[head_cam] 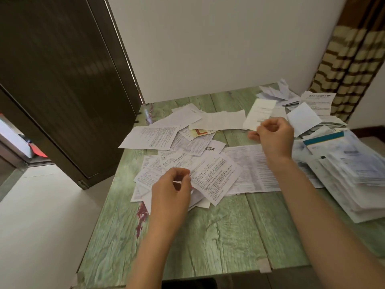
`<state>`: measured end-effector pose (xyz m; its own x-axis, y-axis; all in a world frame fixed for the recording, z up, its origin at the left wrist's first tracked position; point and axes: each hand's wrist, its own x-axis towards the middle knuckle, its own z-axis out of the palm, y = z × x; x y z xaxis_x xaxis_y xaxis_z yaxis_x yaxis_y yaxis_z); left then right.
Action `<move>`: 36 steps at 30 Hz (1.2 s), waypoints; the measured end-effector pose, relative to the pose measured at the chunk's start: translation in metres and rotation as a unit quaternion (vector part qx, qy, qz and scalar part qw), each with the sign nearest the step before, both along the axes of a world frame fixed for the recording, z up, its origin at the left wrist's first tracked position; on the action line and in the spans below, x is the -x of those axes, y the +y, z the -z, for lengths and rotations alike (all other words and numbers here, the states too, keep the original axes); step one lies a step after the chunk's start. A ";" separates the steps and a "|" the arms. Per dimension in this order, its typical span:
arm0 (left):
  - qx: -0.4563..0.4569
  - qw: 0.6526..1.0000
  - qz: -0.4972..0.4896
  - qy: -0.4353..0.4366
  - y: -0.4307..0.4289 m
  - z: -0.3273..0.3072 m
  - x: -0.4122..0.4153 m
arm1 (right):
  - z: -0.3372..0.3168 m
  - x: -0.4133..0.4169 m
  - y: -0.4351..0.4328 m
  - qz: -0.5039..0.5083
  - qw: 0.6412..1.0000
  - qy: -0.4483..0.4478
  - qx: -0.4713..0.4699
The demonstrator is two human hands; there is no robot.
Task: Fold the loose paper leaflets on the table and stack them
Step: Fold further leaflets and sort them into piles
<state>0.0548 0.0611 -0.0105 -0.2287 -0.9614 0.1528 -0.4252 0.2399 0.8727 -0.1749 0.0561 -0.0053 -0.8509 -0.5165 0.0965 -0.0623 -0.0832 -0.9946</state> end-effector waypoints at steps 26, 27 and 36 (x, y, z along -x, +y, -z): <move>0.063 0.998 -0.003 -0.025 0.001 0.007 0.007 | 0.010 -0.027 -0.007 -0.080 0.935 0.305 -0.164; 0.063 0.997 -0.002 -0.033 0.000 0.007 0.007 | 0.009 -0.032 -0.007 -0.134 0.930 0.303 -0.158; 0.047 0.969 0.053 -0.236 0.000 0.015 0.009 | 0.011 -0.041 -0.002 -0.293 0.856 0.330 -0.270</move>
<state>0.0456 0.0607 -0.0252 -0.3915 -0.9155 0.0924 -0.7404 0.3730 0.5591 -0.1335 0.0542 -0.0162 -0.2821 -0.9569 0.0692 -0.7306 0.1675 -0.6619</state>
